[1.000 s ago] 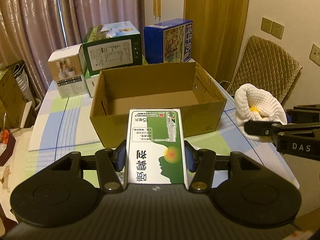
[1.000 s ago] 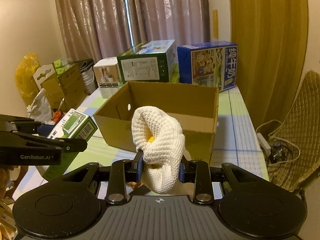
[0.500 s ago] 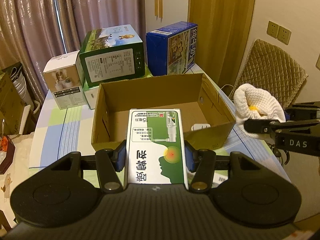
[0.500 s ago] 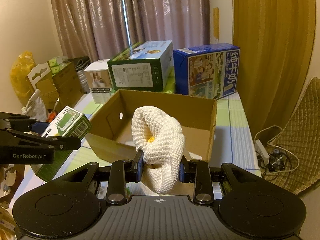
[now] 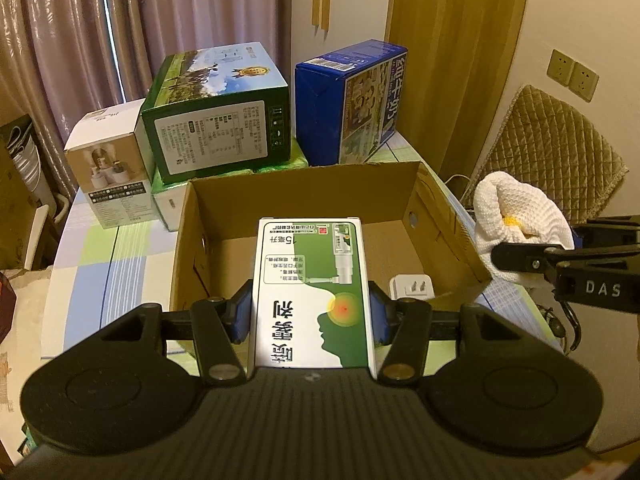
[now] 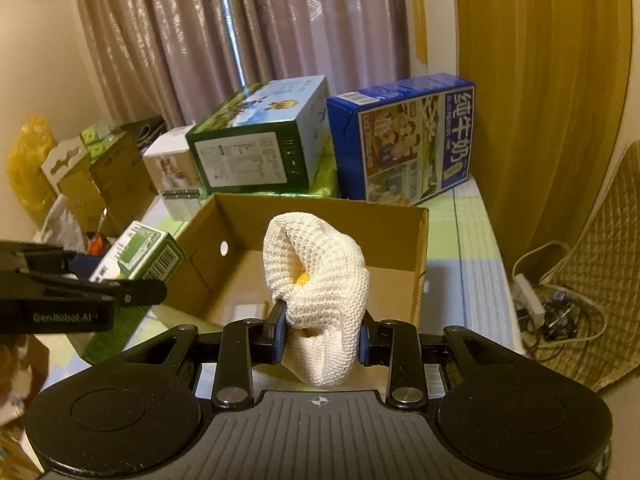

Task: Organize objects
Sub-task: 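Carry the medicine box and sock into the cardboard box and release both, then move both tools back toward the scrunchie, snack packet and toothpaste box, then grasp the brown scrunchie with the left tool while the right tool grasps the white toothpaste box, then lift the scrunchie and toothpaste box and carry both over the cardboard box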

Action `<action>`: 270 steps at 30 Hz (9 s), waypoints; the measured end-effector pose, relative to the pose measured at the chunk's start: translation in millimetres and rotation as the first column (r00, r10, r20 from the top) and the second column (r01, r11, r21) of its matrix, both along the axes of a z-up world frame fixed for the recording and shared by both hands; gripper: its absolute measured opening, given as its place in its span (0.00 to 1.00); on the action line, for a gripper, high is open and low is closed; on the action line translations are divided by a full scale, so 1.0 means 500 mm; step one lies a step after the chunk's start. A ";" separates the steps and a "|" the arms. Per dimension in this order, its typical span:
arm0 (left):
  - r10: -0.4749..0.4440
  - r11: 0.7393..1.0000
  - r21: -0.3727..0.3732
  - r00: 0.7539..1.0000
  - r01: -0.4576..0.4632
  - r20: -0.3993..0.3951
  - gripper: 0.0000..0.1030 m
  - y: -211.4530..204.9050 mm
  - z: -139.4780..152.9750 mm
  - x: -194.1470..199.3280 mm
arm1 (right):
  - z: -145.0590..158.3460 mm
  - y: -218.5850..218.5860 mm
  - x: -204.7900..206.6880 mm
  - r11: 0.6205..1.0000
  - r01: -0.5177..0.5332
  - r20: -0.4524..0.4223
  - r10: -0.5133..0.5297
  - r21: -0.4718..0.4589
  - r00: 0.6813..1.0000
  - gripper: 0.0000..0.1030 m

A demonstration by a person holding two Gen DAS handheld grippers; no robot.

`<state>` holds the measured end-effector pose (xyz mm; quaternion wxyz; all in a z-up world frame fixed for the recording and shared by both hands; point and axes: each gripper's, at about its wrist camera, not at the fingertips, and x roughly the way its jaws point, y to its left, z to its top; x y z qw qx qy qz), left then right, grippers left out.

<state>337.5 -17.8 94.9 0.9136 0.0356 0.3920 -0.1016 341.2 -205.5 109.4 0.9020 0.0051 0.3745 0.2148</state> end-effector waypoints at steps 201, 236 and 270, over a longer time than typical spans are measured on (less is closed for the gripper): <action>-0.099 0.995 -0.018 0.992 0.098 -0.076 0.18 0.046 -0.364 -0.242 | -0.387 0.075 -0.189 0.964 -0.125 -0.077 0.110 -0.234 0.991 0.22; -0.083 0.996 -0.011 0.996 0.083 0.020 0.18 0.005 -0.238 -0.303 | -0.241 0.053 -0.290 0.992 -0.067 0.043 0.072 -0.106 0.996 0.22; 0.020 1.000 0.017 0.973 -0.024 0.230 0.18 0.020 -0.052 -0.015 | -0.087 0.123 -0.049 0.999 0.037 0.250 -0.037 0.001 0.968 0.22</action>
